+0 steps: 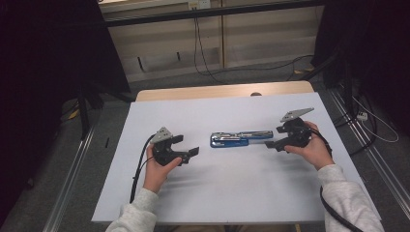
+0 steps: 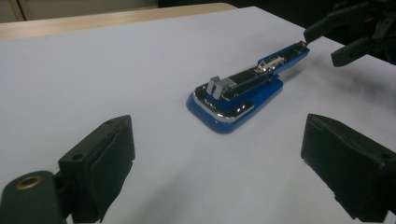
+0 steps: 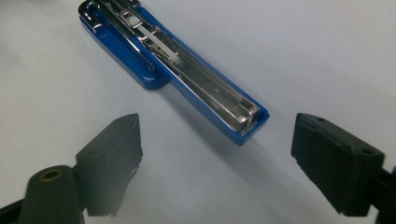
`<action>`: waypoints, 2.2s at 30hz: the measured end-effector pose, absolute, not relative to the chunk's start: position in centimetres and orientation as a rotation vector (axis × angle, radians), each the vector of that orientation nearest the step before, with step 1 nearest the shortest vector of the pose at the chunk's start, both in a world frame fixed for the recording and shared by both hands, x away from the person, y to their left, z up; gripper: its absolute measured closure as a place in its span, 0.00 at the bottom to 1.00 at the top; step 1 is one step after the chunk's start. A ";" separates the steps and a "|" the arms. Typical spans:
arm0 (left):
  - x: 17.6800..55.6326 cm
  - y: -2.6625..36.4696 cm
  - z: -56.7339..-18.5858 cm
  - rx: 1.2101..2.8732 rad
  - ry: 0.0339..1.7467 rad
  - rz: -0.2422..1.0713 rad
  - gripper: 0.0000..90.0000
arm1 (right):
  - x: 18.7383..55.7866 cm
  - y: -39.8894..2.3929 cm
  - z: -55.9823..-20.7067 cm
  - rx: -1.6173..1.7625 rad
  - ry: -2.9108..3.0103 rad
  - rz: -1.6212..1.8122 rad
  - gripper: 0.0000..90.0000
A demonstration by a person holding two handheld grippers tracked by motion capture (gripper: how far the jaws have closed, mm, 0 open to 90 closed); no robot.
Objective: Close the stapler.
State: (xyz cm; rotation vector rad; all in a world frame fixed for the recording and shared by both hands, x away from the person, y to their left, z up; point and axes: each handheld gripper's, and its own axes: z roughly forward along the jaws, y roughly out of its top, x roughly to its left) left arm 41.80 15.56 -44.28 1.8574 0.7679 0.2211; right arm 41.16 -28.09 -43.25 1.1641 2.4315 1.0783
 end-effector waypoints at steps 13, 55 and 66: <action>43.4 14.4 -44.8 1.931 0.808 0.219 0.72 | 40.4 -29.2 -43.7 1.210 2.397 1.012 0.65; 45.8 9.0 -46.8 2.099 0.776 0.178 0.99 | 41.3 -28.0 -44.6 1.236 2.363 0.901 1.00; 45.8 8.9 -46.8 2.106 0.784 0.189 0.98 | 41.2 -27.0 -43.7 1.173 2.360 0.954 1.00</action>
